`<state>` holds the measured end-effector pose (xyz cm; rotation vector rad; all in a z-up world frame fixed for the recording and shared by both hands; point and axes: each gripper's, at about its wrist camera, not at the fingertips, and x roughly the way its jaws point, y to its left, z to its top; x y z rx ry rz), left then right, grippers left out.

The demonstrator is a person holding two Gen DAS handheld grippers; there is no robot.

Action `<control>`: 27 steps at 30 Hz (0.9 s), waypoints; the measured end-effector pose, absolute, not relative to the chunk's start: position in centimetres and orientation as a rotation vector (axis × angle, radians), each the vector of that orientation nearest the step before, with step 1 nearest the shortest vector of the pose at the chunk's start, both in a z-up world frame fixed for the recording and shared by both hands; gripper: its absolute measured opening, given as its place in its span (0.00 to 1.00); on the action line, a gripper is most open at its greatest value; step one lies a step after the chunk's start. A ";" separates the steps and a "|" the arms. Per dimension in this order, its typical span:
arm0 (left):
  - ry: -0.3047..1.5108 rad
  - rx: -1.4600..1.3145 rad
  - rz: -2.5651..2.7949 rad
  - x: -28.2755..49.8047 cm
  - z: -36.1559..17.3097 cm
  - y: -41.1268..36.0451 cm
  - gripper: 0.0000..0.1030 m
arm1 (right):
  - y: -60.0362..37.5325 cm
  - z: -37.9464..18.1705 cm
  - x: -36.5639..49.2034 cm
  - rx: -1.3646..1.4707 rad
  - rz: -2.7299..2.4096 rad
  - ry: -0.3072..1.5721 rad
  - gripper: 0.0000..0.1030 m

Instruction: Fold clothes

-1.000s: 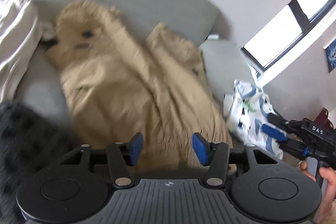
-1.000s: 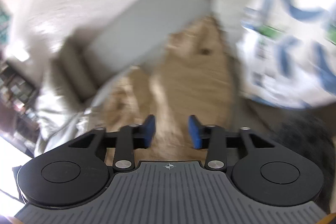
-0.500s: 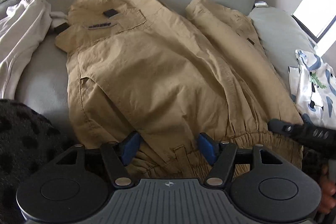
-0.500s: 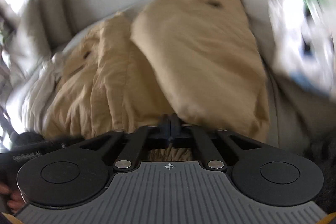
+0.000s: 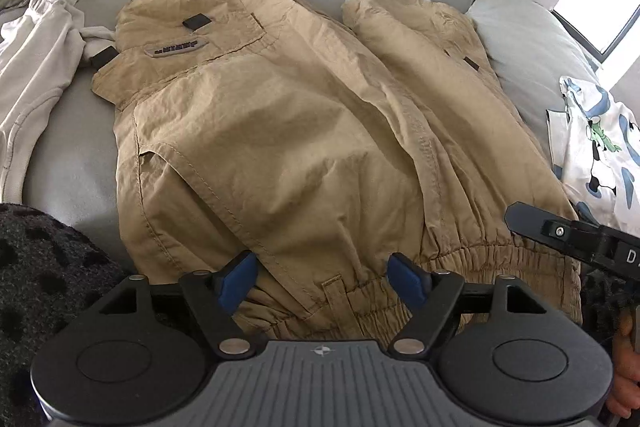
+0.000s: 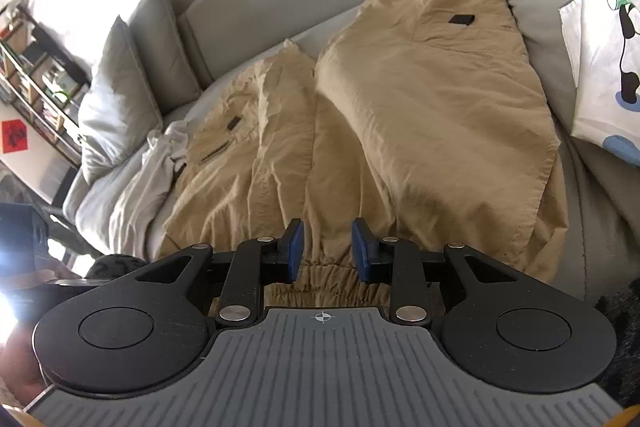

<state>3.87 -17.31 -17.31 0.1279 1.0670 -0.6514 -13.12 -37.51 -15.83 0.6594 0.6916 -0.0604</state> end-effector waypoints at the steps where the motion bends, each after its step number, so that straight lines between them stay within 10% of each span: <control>1: 1.071 0.129 -0.647 3.8 -17.1 -17.3 0.71 | -37.5 -15.8 -13.1 0.665 -0.060 0.691 0.32; 15: 1.007 0.040 -0.664 2.3 -12.4 -14.8 0.71 | -35.1 -11.5 -13.5 0.653 0.037 0.647 0.33; 27: 0.701 -0.249 -0.511 7.5 -3.0 -8.5 0.78 | -28.5 5.0 -9.7 0.317 0.128 0.460 0.48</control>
